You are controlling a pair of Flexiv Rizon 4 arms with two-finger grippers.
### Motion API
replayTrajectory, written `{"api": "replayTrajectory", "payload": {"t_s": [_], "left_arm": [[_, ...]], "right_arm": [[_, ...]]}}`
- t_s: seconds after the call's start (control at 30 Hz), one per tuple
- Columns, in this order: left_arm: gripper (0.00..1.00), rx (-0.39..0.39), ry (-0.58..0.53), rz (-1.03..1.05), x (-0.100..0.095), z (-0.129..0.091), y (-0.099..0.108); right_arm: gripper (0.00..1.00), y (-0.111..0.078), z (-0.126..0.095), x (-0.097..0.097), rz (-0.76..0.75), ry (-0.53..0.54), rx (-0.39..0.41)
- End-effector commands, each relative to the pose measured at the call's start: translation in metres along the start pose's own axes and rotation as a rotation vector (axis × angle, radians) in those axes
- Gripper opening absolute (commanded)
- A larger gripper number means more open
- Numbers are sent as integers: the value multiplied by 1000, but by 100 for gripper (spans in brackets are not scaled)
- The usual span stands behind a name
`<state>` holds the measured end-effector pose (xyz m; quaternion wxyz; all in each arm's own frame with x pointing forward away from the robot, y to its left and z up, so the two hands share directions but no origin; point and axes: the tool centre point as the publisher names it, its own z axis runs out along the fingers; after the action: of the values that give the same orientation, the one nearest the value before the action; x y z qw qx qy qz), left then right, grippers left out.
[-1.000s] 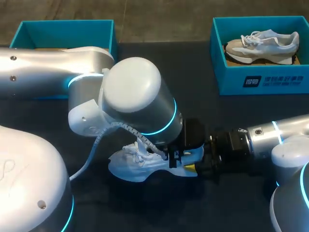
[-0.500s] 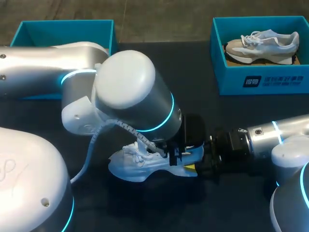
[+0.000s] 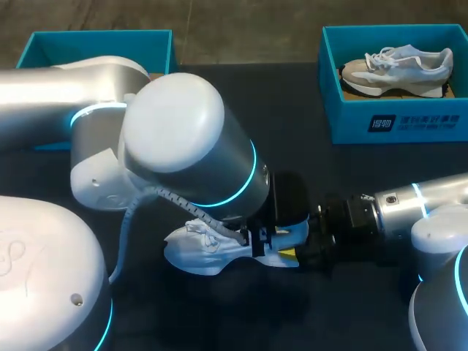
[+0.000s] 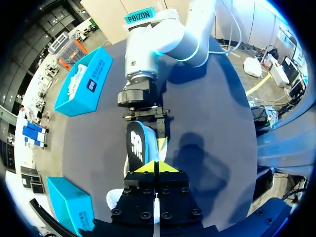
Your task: Take the shoe out of the shoebox, open the shoe tongue, remove and reinsert the insole, then place the shoe into the shoebox
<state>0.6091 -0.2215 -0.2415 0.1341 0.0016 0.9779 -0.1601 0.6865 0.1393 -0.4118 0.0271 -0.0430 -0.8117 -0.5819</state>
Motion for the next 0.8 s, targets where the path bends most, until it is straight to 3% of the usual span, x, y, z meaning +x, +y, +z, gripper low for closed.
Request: {"api": "replayTrajectory", "payload": {"t_s": [0.03, 0.2, 0.23, 0.3, 0.33, 0.4, 0.47, 0.57, 0.8], "left_arm": [[0, -17, 1, -2, 2, -23, 0], [0, -27, 10, -7, 6, -17, 0], [29, -24, 9, -9, 7, -14, 1], [45, -20, 3, -19, 7, -7, 3], [48, -20, 2, -21, 7, -5, 3], [80, -19, -5, -26, 6, 3, 4], [83, -19, -9, -29, 5, 8, 5], [96, -14, -29, -39, 5, 15, 6], [93, -1, -78, -54, 4, 35, 8]], "right_arm": [[0, 0, 1, 1, 1, -2, 2], [0, 0, 1, 1, 1, -2, 2], [0, 0, 1, 1, 1, -2, 2], [0, 0, 1, 1, 1, -2, 2], [0, 0, 1, 1, 1, -2, 2], [0, 0, 1, 1, 1, -2, 2], [0, 0, 1, 1, 1, -2, 2], [0, 0, 1, 1, 1, -2, 2], [0, 0, 1, 1, 1, -2, 2]]}}
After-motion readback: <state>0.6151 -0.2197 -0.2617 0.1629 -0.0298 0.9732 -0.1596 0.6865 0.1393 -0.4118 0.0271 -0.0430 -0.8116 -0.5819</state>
